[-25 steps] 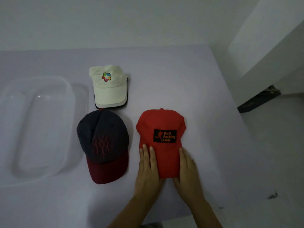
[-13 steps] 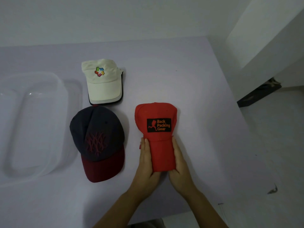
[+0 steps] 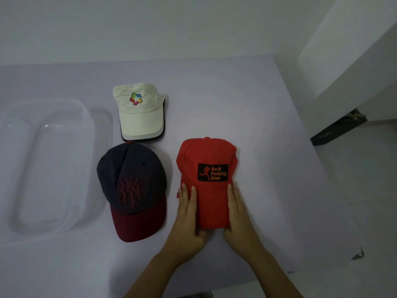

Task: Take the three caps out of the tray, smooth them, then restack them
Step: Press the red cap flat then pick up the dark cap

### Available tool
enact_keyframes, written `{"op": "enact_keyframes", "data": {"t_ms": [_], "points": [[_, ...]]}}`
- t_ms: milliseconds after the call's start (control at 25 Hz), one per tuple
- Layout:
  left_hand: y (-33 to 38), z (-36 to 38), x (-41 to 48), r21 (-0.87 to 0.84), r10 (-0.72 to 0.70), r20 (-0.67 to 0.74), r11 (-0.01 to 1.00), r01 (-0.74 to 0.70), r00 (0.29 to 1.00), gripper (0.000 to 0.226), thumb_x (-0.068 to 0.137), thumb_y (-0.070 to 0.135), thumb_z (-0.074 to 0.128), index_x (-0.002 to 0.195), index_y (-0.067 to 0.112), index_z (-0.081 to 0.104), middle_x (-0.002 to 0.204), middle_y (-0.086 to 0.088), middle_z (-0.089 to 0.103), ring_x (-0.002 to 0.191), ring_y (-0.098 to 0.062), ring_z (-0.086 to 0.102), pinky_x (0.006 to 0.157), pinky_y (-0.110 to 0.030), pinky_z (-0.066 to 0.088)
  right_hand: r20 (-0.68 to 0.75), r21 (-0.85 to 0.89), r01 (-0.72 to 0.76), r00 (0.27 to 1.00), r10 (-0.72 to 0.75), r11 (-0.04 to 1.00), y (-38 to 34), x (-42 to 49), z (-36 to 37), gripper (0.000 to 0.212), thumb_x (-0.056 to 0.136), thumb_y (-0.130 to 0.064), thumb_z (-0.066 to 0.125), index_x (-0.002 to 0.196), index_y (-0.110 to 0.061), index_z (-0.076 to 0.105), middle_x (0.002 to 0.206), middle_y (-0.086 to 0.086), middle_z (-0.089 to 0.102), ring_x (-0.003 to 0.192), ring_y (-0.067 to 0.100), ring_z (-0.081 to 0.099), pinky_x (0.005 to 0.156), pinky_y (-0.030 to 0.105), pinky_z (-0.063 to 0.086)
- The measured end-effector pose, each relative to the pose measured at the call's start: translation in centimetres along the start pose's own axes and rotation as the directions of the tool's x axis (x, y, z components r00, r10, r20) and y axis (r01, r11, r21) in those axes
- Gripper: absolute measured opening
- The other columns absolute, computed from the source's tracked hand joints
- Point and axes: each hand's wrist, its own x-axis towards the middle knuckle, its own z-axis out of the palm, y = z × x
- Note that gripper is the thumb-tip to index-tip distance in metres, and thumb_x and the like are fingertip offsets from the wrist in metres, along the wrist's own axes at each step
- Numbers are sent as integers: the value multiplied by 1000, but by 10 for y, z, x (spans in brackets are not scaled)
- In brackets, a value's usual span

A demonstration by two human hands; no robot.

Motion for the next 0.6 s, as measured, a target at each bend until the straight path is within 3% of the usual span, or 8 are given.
{"op": "enact_keyframes", "data": {"t_ms": [80, 160, 200, 280, 360, 400, 520, 600], "points": [[7, -3, 0, -87, -63, -29, 994, 60, 998, 92, 74, 14, 46, 140, 34, -15, 148, 13, -33, 139, -2, -29, 107, -11, -6, 54, 84, -20, 998, 15, 996, 2, -4, -6, 87, 75, 1, 37, 142, -30, -9, 155, -8, -15, 141, -5, -13, 115, 15, 5], [14, -6, 2, -182, -119, -19, 977, 114, 993, 92, 70, 12, 44, 138, 36, -13, 152, 10, -22, 142, -4, -20, 105, -3, -3, 80, 155, -51, 996, 39, 987, 3, -5, -13, 91, 68, 5, 34, 141, -33, -5, 156, -9, -10, 139, -11, -10, 105, -1, 4], [13, -7, 2, -204, -127, -14, 971, 121, 992, 92, 70, 10, 45, 138, 36, -12, 154, 9, -17, 142, -3, -15, 105, 0, -2, 94, 170, -67, 994, 52, 983, 2, -5, -14, 92, 66, 3, 33, 142, -33, -3, 156, -9, -9, 141, -8, -7, 104, -2, 4], [14, -14, -1, -169, -94, -27, 982, 88, 995, 93, 73, 6, 46, 139, 35, -13, 154, 11, -15, 142, 3, -12, 112, -4, 3, 80, 160, -100, 993, 88, 982, -4, -5, -15, 90, 65, -2, 33, 142, -34, -2, 156, -8, -10, 143, 1, -7, 111, 8, 5], [17, -23, -12, -86, 24, -52, 996, -29, 998, 94, 78, 4, 44, 143, 38, -14, 155, 16, -12, 144, 2, -2, 117, -19, 13, -55, 143, -108, 992, 117, 984, -19, -5, -14, 85, 69, -5, 35, 142, -37, 4, 156, -7, -3, 142, -2, -5, 116, 19, 7], [19, -32, -20, -62, 72, -87, 995, -78, 994, 91, 80, 5, 44, 145, 41, -11, 156, 20, -7, 144, -1, 10, 116, -21, 19, -155, 146, -47, 985, 70, 988, -31, -6, -12, 82, 71, -5, 37, 142, -38, 14, 156, -5, 6, 142, -4, 0, 115, 17, 9], [23, -74, -32, -57, 52, -399, 995, -82, 915, 69, 88, 21, 40, 145, 43, 10, 152, 31, 12, 139, 6, 21, 109, -8, 23, -340, 134, 236, 923, -179, 962, -78, -6, 2, 51, 86, -12, 40, 136, -23, 39, 145, -6, 37, 137, 0, 28, 110, 12, 23], [12, -103, -30, -84, -100, -605, 995, 61, 790, 60, 91, 27, 41, 144, 37, 15, 154, 20, 20, 137, 6, 20, 108, -14, 23, -256, 269, 256, 948, -188, 928, -111, 5, 19, 40, 91, -24, 42, 131, -28, 43, 141, -15, 39, 132, -6, 33, 107, 10, 27]]}}
